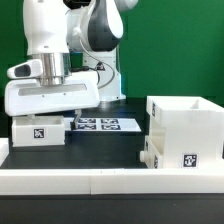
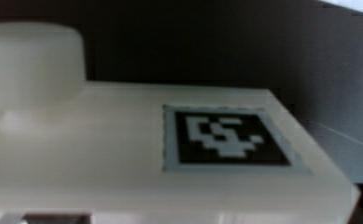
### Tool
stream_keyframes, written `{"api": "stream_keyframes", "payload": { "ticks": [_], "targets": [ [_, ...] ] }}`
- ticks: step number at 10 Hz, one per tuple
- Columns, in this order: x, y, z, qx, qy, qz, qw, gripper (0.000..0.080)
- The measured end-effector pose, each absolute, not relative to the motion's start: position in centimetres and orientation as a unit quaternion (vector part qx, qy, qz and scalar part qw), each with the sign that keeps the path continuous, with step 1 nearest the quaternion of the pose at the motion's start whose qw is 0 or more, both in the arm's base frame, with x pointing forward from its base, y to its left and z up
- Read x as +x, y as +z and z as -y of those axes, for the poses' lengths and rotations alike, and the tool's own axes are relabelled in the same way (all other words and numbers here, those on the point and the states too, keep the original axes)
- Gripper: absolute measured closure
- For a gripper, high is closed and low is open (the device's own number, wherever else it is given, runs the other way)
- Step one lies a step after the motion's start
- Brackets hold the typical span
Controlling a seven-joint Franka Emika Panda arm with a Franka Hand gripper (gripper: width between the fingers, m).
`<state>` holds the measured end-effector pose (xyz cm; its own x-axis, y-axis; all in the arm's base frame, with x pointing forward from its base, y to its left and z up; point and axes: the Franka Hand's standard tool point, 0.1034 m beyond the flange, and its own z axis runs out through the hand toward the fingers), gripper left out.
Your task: Assemble drawer
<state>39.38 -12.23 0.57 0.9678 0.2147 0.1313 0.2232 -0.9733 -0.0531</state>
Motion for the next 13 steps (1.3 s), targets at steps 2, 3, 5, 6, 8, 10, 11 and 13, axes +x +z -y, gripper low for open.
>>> {"api": "stream_keyframes", "payload": {
  "ticks": [2, 3, 5, 6, 8, 10, 11, 13],
  "targets": [
    [39.4, 0.5, 11.9, -0.991, -0.062, 0.113, 0.035, 0.0278],
    [39.4, 0.5, 11.9, -0.991, -0.062, 0.112, 0.035, 0.0447],
    [39.4, 0.5, 12.0, -0.991, -0.062, 0.112, 0.035, 0.0585],
    [39.4, 0.5, 11.9, -0.991, -0.062, 0.112, 0.035, 0.0724],
    [39.7, 0.6, 11.7, -0.991, -0.064, 0.112, 0.034, 0.0758],
    [40.1, 0.8, 10.7, -0.991, -0.065, 0.111, 0.035, 0.0758],
    [40.4, 0.9, 10.0, -0.991, -0.065, 0.109, 0.036, 0.0758],
    [42.1, 2.2, 7.7, -0.993, -0.067, 0.089, 0.043, 0.0758]
  ]
}}
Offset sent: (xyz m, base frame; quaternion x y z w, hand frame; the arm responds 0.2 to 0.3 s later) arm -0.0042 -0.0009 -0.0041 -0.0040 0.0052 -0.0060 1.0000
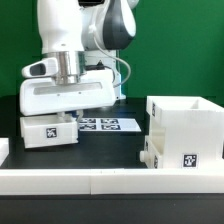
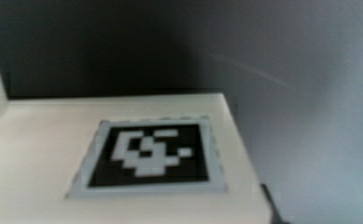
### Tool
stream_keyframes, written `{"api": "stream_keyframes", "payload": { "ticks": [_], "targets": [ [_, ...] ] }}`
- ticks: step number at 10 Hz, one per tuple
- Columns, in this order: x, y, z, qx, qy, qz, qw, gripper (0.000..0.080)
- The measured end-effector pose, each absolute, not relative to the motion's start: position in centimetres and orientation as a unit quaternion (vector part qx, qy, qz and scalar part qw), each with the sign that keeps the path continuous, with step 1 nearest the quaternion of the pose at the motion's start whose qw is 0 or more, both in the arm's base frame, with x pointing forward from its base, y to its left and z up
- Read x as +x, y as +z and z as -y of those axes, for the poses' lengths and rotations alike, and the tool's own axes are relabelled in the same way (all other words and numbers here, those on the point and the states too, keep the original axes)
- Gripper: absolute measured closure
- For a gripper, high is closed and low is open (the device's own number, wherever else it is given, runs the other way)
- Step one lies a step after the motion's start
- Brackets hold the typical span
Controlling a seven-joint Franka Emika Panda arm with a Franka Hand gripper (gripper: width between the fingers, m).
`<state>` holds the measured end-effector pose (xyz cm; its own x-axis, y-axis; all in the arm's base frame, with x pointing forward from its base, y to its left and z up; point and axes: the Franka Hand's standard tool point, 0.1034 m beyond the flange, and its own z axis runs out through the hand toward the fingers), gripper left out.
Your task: Assemble drawer
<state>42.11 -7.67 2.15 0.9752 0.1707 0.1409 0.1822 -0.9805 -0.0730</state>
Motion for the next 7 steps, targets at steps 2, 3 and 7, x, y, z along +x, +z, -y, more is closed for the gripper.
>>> {"api": "stream_keyframes", "payload": {
  "ticks": [2, 3, 7],
  "targets": [
    [44.7, 3.8, 5.6, -0.993, -0.065, 0.084, 0.054, 0.0758],
    [45.8, 4.4, 5.0, -0.992, -0.065, 0.089, 0.058, 0.0758],
    [47.4, 5.0, 5.0, -0.984, -0.073, 0.155, 0.055, 0.0758]
  ]
}}
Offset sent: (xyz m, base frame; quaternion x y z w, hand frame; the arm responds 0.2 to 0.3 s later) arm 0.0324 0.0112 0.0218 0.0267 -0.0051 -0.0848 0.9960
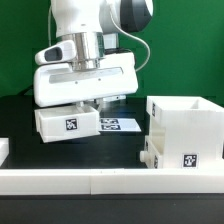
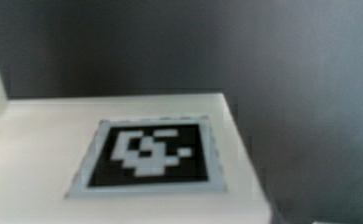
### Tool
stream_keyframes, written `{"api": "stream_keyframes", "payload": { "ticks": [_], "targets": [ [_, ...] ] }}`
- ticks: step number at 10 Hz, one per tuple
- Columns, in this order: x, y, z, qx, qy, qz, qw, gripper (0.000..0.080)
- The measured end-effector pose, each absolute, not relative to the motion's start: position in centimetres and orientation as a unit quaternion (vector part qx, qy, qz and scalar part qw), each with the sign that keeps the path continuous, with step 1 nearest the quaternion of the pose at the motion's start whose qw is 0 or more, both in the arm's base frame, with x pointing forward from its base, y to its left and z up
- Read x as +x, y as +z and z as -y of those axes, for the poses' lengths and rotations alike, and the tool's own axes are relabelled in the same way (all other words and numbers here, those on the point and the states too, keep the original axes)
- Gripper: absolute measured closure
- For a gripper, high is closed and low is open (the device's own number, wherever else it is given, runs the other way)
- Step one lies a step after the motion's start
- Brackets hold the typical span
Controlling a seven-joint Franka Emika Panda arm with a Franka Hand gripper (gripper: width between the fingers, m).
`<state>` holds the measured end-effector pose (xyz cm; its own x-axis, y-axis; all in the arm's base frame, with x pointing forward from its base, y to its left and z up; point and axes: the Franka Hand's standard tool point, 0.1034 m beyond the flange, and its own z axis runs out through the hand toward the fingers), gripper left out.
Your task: Assemble drawer
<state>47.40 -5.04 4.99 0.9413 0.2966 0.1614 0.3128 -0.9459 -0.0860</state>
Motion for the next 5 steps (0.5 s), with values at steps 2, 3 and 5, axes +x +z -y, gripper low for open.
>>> {"api": "stream_keyframes", "payload": {
  "ticks": [2, 3, 5],
  "targets": [
    [47.26, 4.77, 5.22, -0.97, -0.075, 0.227, 0.049, 0.0758],
    [46.98, 4.3, 5.9, -0.948, -0.075, 0.307, 0.043, 0.0758],
    [47.71, 4.53, 5.83, -0.915, -0.063, 0.396, 0.041, 0.0758]
  ]
}}
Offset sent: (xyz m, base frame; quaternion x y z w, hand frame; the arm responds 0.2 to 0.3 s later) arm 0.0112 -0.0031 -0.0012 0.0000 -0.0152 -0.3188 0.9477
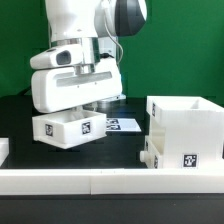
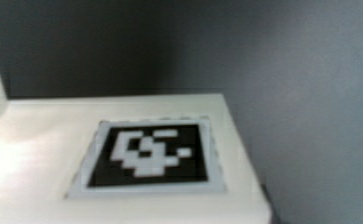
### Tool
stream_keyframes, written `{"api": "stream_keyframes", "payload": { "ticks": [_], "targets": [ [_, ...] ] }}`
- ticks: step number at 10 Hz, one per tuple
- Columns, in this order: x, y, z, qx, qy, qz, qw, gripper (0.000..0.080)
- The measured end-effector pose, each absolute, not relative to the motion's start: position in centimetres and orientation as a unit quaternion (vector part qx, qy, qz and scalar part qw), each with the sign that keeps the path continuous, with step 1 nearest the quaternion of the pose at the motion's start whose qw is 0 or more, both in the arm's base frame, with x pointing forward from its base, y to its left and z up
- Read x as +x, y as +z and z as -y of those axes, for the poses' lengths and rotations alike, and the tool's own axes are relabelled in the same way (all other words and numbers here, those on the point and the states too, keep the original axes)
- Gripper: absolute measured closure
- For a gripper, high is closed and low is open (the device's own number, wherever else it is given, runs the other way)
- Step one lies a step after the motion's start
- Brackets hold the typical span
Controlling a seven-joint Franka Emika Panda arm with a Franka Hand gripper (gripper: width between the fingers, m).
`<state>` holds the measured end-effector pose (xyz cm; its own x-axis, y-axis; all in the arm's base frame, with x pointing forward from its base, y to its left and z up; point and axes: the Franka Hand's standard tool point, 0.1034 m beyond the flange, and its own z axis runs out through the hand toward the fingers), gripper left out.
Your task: Assemble drawer
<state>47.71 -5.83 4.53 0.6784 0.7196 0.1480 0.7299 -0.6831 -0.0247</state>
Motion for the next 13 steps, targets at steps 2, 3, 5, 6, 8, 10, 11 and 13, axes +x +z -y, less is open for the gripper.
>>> {"api": "stream_keyframes", "payload": {
  "ticks": [2, 3, 5, 6, 8, 10, 11, 13],
  "targets": [
    [47.7, 4.4, 6.0, -0.885, -0.064, 0.46, 0.035, 0.0758],
    [47.6, 4.4, 6.0, -0.872, -0.064, 0.485, 0.033, 0.0758],
    [47.6, 4.2, 6.1, -0.835, -0.063, 0.545, 0.029, 0.0758],
    [48.1, 4.2, 5.8, -0.809, -0.058, 0.584, 0.028, 0.0758],
    [49.6, 4.5, 4.9, -0.787, -0.05, 0.613, 0.033, 0.0758],
    [51.4, 4.7, 3.4, -0.784, -0.049, 0.618, 0.039, 0.0758],
    [52.1, 4.9, 2.8, -0.78, -0.053, 0.623, 0.036, 0.0758],
    [51.7, 4.6, 3.2, -0.783, -0.05, 0.619, 0.038, 0.0758]
  ]
}}
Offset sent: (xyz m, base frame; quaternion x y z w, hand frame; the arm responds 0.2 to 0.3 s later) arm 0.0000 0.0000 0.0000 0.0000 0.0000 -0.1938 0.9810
